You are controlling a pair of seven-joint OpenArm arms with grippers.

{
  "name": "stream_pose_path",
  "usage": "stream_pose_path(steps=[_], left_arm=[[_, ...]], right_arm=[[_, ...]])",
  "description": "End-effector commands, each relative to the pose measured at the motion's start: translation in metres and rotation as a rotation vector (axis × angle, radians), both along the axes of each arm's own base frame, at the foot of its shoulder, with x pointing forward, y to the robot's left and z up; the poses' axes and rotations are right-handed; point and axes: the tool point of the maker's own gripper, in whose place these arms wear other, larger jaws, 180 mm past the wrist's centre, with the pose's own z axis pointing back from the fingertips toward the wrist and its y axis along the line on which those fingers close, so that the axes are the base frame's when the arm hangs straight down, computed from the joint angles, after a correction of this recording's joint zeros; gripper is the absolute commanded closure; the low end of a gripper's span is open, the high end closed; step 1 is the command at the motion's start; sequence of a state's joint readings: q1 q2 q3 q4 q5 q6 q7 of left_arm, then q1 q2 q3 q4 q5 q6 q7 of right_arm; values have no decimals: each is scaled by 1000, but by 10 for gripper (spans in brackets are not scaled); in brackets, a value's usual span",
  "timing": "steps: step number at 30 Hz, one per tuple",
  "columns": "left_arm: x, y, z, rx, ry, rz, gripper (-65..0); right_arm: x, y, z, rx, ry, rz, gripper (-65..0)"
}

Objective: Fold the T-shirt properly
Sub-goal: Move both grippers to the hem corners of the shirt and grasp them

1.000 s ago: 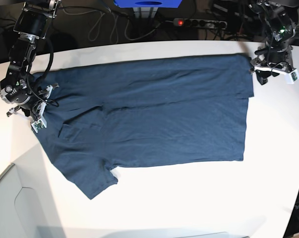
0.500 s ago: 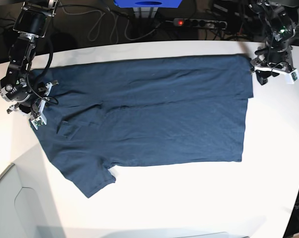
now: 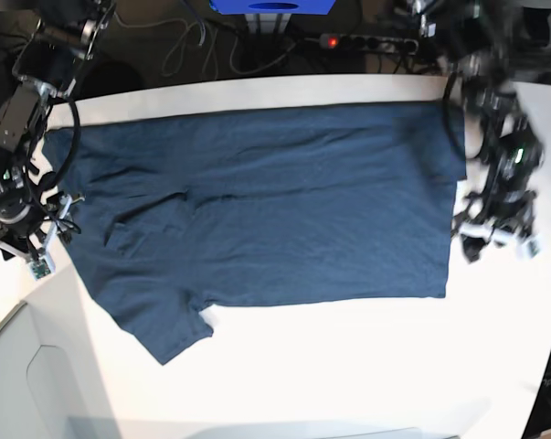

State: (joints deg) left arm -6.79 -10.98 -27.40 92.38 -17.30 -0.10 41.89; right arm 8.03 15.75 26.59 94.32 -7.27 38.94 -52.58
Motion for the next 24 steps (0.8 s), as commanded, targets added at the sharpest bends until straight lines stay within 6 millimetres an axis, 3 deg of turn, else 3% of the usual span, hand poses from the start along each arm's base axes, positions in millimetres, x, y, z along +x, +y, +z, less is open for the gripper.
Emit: stream_pose_path(steps=[1, 5, 9, 12, 17, 24], left_arm=[[22, 7, 20, 19, -61, 14, -373], [81, 6, 9, 17, -38, 14, -373], [120, 2, -17, 73, -10, -12, -373], [132, 0, -40, 92, 18, -26, -373], [129, -4, -82, 68, 53, -16, -373], [129, -15, -92, 112, 48, -65, -366]], right_arm=[[9, 2, 11, -8, -33, 33, -356], [15, 2, 10, 5, -30, 31, -356], [13, 2, 5, 12, -16, 28, -355], [11, 2, 2, 14, -8, 27, -355], [6, -1, -2, 11, 6, 22, -355], [10, -1, 2, 14, -14, 25, -355]])
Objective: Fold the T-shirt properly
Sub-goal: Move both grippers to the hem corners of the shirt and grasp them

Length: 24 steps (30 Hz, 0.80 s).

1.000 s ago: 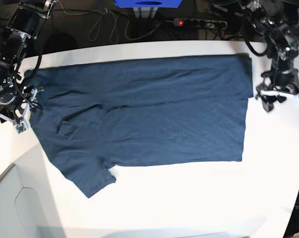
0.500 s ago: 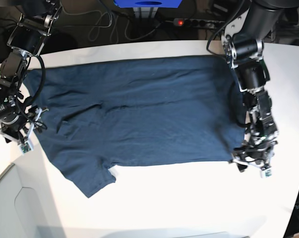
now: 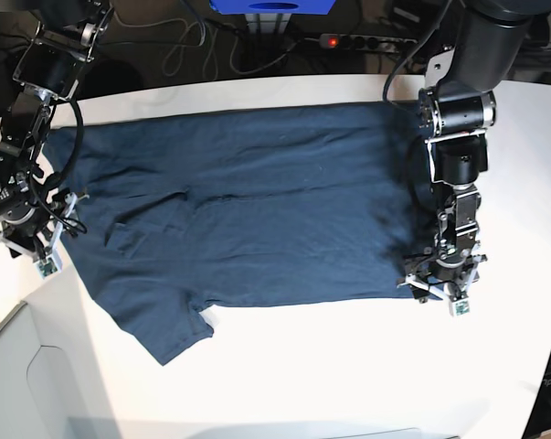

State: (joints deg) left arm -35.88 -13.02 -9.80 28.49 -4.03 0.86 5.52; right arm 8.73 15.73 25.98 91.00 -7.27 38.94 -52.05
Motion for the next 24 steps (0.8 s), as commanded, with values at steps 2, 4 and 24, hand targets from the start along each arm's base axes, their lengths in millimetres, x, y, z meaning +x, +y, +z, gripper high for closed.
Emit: stream_pose_path(steps=[2, 4, 24], left_arm=[[7, 3, 10, -2, -18, 2, -311], [3, 4, 7, 1, -13, 2, -218], [-21, 19, -13, 23, 36, 14, 0]], right_arm=[[22, -2, 25, -6, -75, 24, -357], [37, -2, 26, 29, -78, 13, -357], [184, 65, -22, 428, -316, -46, -361]])
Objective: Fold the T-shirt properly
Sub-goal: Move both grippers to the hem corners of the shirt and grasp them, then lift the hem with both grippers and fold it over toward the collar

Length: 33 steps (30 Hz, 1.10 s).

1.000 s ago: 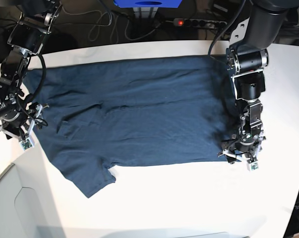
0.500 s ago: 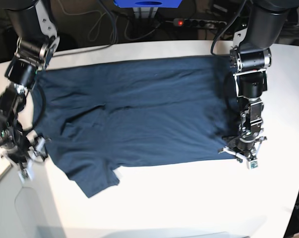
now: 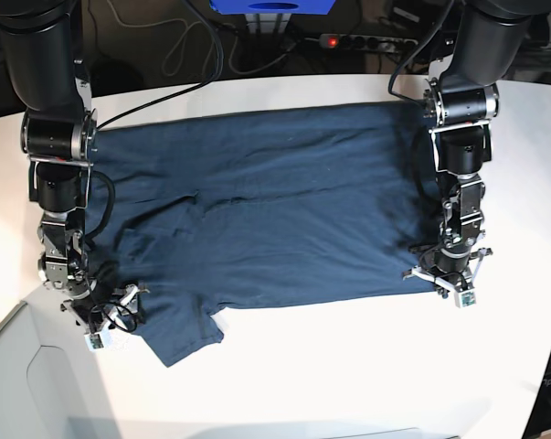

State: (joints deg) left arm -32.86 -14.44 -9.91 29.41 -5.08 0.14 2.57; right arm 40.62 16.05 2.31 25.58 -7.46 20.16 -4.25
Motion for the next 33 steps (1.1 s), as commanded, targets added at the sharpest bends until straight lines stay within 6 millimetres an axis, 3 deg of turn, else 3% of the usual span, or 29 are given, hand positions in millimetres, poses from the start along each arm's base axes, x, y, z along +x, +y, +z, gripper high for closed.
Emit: stream_pose_path(steps=[1, 7, 17, 19, 23, 24, 27, 29, 31, 33], left_arm=[[-6, 4, -7, 6, 58, 4, 0], [-13, 4, -14, 7, 73, 4, 0], [-14, 4, -15, 8, 75, 2, 0], [-14, 4, -15, 8, 75, 2, 0], [-14, 4, -15, 7, 75, 1, 0], [-14, 4, -14, 3, 73, 3, 0], [-12, 4, -11, 0, 64, 5, 0], [0, 3, 10, 14, 8, -6, 0], [-2, 2, 19, 26, -3, -16, 0], [-2, 0, 41, 43, -43, -28, 0]], right_arm=[[19, -13, 29, -8, -91, -43, -361], [15, -41, 19, -44, -80, -144, -361], [-2, -41, -10, -29, -9, -157, -341], [-2, -40, -11, -29, -3, -153, -272], [-2, -40, -11, -30, -3, -153, -26], [-1, -41, -9, -26, -9, -156, 0], [1, -41, -7, -19, -21, -159, -7], [6, -41, 3, -23, -48, -156, -1], [4, -42, 7, -27, -71, -156, -2], [1, -49, 18, -21, -118, -177, -2]])
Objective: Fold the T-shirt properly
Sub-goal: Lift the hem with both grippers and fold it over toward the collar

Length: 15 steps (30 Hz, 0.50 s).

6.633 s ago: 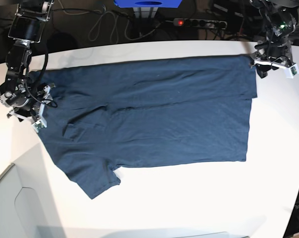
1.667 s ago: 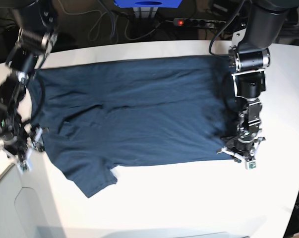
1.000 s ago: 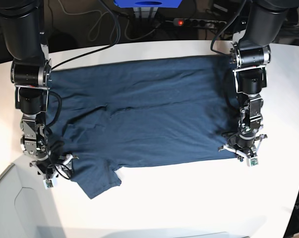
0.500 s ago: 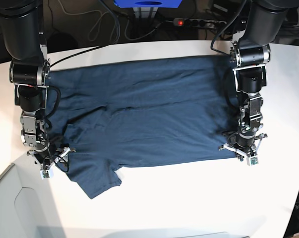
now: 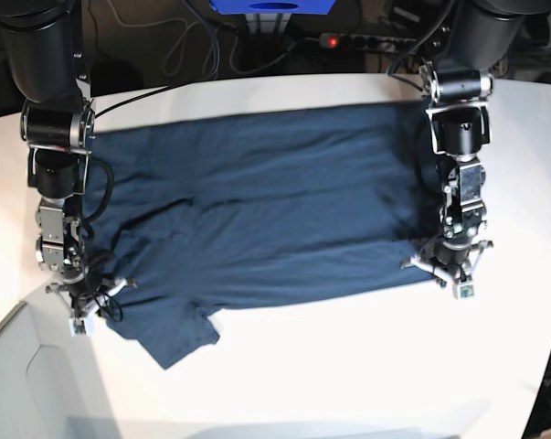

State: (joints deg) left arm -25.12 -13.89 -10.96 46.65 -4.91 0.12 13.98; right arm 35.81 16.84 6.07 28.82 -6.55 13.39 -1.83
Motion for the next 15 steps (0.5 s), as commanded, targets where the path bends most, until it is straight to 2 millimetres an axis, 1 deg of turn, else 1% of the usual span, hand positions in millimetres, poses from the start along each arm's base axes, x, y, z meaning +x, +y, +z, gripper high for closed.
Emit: stream_pose_path(steps=[1, 5, 7, 10, 11, 15], left_arm=[[15, 10, 38, 22, -103, 13, 0], [3, 12, 67, -5, -157, 27, 0], [-4, 7, 75, -21, -171, 17, 0], [-18, 1, 83, -28, -193, 0, 0], [-22, -2, 88, -27, -210, -10, 0], [-44, -13, 96, -19, -236, -38, 0]], right_arm=[[12, -15, 31, -17, -85, -24, -2], [-4, -26, 49, -47, -121, -47, -2], [-13, -26, 64, -76, -158, -41, -2], [-32, -14, 75, -122, -176, -6, -2], [-39, -11, 79, -138, -185, 6, -2], [-70, -14, 85, -176, -206, 4, -2]])
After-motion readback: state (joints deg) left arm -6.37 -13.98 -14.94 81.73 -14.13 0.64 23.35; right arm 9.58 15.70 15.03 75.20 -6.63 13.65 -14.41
